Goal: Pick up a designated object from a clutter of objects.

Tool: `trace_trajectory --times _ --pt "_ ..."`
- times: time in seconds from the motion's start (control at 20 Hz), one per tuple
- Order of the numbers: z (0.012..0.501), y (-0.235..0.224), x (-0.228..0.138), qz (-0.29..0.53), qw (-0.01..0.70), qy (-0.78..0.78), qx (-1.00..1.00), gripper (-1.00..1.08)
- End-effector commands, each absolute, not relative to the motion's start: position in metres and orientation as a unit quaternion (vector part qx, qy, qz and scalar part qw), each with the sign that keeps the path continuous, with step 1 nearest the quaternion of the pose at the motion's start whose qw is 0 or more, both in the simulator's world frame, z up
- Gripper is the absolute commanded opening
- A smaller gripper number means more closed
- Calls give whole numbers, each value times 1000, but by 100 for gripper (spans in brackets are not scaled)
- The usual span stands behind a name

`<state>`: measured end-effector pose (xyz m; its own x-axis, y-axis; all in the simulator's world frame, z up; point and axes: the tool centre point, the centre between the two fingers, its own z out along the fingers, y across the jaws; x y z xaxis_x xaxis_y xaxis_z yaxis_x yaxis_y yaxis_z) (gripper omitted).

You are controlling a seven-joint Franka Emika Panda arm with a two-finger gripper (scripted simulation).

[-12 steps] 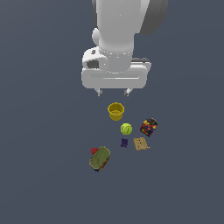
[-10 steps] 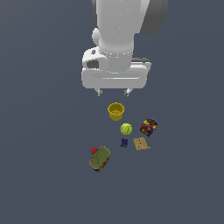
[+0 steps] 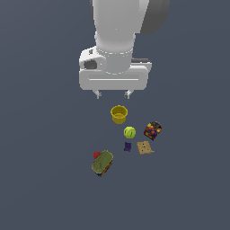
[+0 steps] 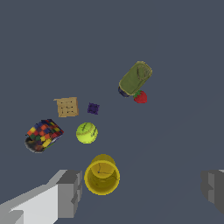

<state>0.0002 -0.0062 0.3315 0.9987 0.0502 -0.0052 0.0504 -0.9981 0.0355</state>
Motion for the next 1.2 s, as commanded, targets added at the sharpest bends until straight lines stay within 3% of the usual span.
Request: trace_trajectory --times 0.0,1.15 --pt "332 -7 0 -2 18 27 999 100" --pt "284 25 25 1 12 -114 993 100"
